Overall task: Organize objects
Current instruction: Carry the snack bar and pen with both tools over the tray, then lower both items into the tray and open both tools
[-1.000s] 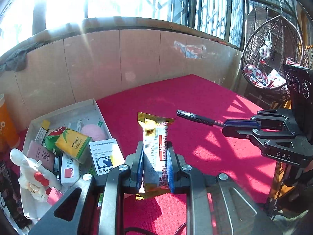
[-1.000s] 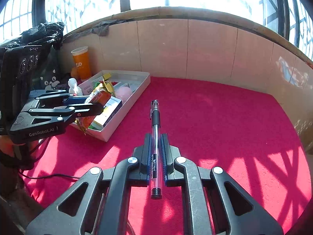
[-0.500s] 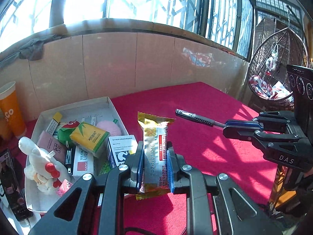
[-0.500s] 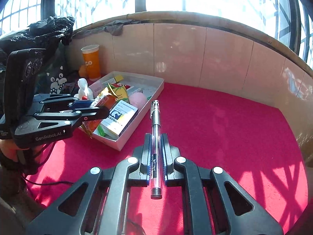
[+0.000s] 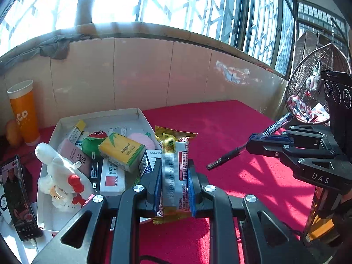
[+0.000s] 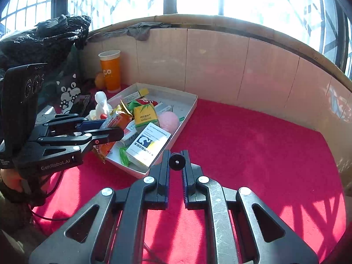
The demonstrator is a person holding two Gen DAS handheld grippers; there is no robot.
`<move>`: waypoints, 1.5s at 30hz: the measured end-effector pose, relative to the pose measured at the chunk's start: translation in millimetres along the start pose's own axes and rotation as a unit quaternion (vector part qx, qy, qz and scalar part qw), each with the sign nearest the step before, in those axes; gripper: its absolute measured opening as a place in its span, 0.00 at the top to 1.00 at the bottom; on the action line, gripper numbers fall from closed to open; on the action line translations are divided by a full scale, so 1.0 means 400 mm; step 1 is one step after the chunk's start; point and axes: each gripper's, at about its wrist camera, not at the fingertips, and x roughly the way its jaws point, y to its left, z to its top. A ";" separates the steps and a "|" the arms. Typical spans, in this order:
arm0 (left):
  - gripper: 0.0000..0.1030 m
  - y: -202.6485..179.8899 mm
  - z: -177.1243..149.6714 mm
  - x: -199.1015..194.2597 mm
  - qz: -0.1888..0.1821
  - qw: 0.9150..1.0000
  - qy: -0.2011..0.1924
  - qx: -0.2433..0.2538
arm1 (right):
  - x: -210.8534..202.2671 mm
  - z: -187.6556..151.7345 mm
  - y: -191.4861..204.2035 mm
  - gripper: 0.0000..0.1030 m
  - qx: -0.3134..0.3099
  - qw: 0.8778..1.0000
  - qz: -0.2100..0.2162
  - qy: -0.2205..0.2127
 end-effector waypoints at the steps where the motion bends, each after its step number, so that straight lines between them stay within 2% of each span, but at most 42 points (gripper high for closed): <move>1: 0.81 0.006 0.000 -0.002 0.002 1.000 -0.001 -0.002 | 0.003 0.003 0.005 0.93 -0.003 1.000 0.001 0.000; 7: 0.81 0.054 0.008 -0.018 0.017 0.999 -0.015 -0.022 | 0.021 0.034 0.021 0.93 -0.011 1.000 -0.003 -0.005; 14: 0.81 0.154 0.070 -0.028 0.060 0.996 -0.043 -0.051 | 0.063 0.126 0.047 0.93 -0.003 1.000 0.023 -0.020; 18: 0.81 0.223 0.119 -0.001 0.081 0.991 -0.062 -0.089 | 0.103 0.193 0.081 0.93 -0.015 0.998 -0.002 -0.053; 24: 0.81 0.275 0.138 0.083 0.105 0.989 -0.039 -0.099 | 0.246 0.277 0.132 0.92 -0.034 0.998 -0.020 -0.048; 31: 0.78 0.342 0.132 0.137 0.123 0.982 -0.022 -0.139 | 0.428 0.300 0.127 0.92 -0.011 0.999 -0.051 -0.013; 32: 0.73 0.344 0.131 0.138 0.121 0.982 -0.022 -0.140 | 0.442 0.295 0.123 0.92 -0.008 0.999 -0.048 -0.009; 34: 0.44 0.342 0.127 0.133 0.128 0.982 -0.026 -0.140 | 0.451 0.288 0.121 0.90 -0.005 0.999 -0.041 -0.003; 35: 0.24 0.341 0.125 0.127 0.136 0.980 -0.032 -0.141 | 0.447 0.282 0.119 0.88 -0.001 0.999 -0.034 -0.004; 36: 0.15 0.342 0.123 0.117 0.147 0.978 -0.041 -0.143 | 0.439 0.277 0.113 0.83 0.008 1.000 -0.030 -0.007; 37: 0.11 0.345 0.121 0.109 0.149 0.977 -0.047 -0.146 | 0.430 0.273 0.104 0.73 0.019 1.000 -0.024 -0.009; 38: 0.00 0.348 0.119 0.102 0.151 0.976 -0.050 -0.152 | 0.423 0.269 0.093 0.66 0.032 0.999 -0.017 -0.009; 39: 0.00 0.352 0.117 0.091 0.152 0.974 -0.057 -0.160 | 0.411 0.263 0.082 0.57 0.046 0.999 -0.009 -0.011; 40: 0.00 0.351 0.115 0.081 0.154 0.972 -0.064 -0.164 | 0.400 0.257 0.074 0.53 0.055 0.998 -0.003 -0.013; 45: 0.00 0.325 0.110 0.036 0.172 0.968 -0.079 -0.167 | 0.328 0.228 0.060 0.52 0.074 0.997 0.011 -0.030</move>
